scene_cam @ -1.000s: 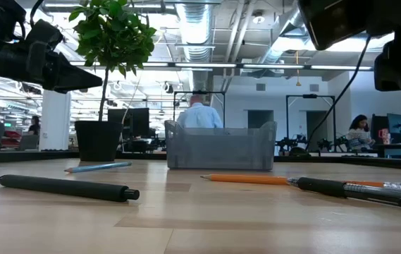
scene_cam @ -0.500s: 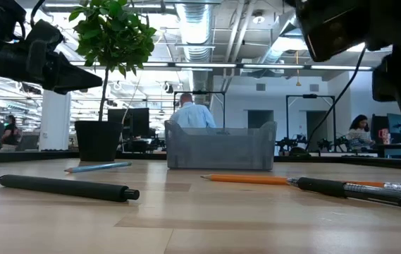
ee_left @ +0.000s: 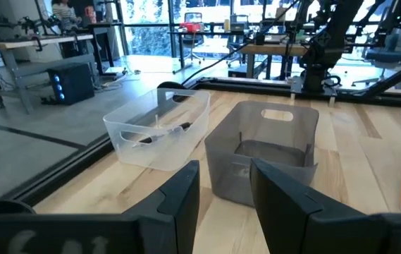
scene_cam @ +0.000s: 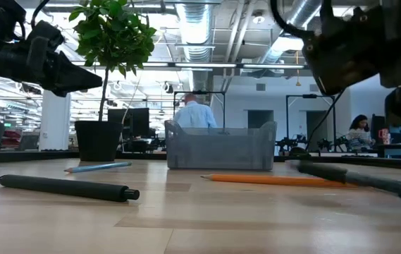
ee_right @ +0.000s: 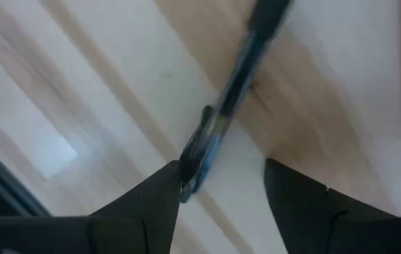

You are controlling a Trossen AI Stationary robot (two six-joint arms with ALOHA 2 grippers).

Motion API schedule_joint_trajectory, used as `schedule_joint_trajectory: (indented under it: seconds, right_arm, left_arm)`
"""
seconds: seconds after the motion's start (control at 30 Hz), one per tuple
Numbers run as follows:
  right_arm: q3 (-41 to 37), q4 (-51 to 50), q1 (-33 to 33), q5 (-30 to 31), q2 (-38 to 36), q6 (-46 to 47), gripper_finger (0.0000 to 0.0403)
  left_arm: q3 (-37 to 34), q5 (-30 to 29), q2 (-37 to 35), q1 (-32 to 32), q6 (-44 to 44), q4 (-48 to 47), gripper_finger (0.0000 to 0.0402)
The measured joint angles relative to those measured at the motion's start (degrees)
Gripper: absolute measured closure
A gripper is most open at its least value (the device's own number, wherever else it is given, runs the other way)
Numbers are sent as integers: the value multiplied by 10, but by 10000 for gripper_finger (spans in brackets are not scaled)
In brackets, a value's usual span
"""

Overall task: Sort pens & pencils
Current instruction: Put the right black pen into the transparent bin

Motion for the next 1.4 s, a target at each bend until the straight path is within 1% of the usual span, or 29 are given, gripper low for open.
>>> schedule_joint_trajectory:
  seconds: [0.3,0.43,0.8,1.0,1.17,1.4]
  right_arm:
    - [3,-29,1,-1,10,12,178]
    - [3,-59,-3,4,11,6,185]
    - [1,-90,-12,2,11,-39,239]
    - [-2,-77,-24,-2,11,-78,261]
    - [-1,-87,-36,-7,11,-83,270]
    - [-3,-66,-45,-4,10,-145,269]
  left_arm:
    - [0,0,0,0,-2,0,284]
    - [0,0,0,0,-2,0,284]
    - [0,0,0,0,-2,0,284]
    - [0,0,0,0,-13,0,284]
    - [0,0,0,0,-21,0,284]
    - [0,0,0,0,-21,0,284]
